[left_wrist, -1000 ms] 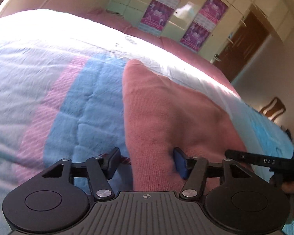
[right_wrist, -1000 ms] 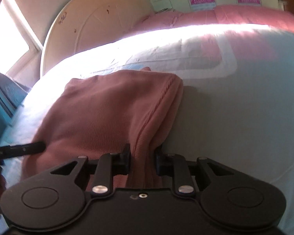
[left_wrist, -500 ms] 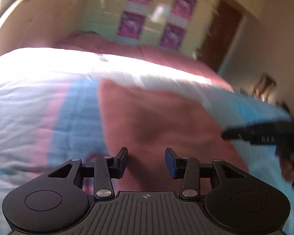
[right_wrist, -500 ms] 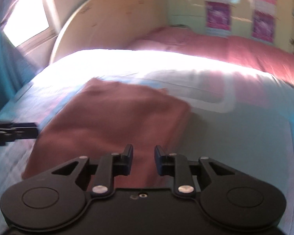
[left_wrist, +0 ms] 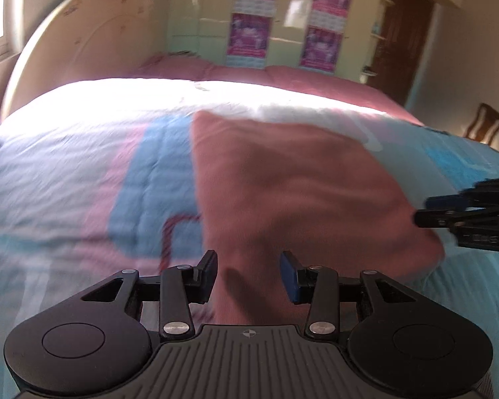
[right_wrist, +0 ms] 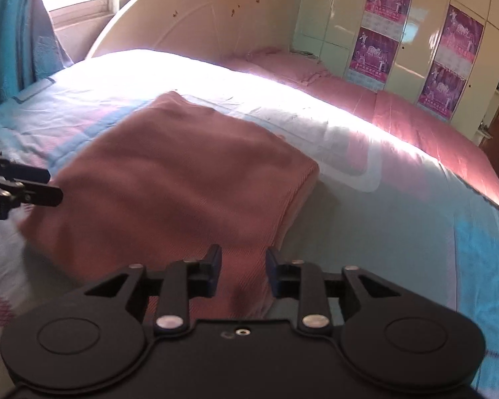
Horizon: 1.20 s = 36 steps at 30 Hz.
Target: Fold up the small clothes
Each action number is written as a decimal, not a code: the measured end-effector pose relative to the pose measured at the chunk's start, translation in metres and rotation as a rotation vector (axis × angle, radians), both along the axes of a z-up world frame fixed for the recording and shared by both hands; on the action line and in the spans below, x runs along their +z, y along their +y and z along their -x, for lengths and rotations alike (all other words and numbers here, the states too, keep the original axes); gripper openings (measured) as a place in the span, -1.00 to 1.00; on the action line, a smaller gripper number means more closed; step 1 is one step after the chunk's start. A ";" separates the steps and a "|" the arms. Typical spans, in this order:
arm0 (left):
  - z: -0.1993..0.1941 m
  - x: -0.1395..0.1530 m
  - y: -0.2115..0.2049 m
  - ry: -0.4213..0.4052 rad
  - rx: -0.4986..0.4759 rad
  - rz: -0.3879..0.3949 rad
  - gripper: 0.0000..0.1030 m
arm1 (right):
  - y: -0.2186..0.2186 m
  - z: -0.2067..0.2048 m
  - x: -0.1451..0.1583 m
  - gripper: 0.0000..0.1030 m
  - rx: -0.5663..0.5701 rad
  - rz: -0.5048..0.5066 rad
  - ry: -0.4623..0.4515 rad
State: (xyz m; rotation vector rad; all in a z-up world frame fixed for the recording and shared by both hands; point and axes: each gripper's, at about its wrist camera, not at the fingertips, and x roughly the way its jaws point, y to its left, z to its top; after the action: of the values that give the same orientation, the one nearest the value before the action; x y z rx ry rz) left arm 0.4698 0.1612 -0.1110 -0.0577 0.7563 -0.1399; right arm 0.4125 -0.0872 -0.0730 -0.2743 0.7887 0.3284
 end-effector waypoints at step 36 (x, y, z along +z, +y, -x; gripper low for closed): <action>0.212 0.071 -0.062 -0.169 0.089 -0.064 0.99 | -0.059 0.209 0.059 0.99 -0.279 -0.195 -0.135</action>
State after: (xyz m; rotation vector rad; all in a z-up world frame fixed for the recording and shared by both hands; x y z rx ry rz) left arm 0.2575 0.0989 -0.0396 -0.0178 0.5879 -0.0352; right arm 0.2033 -0.1459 -0.0140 -0.0013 0.6462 0.1201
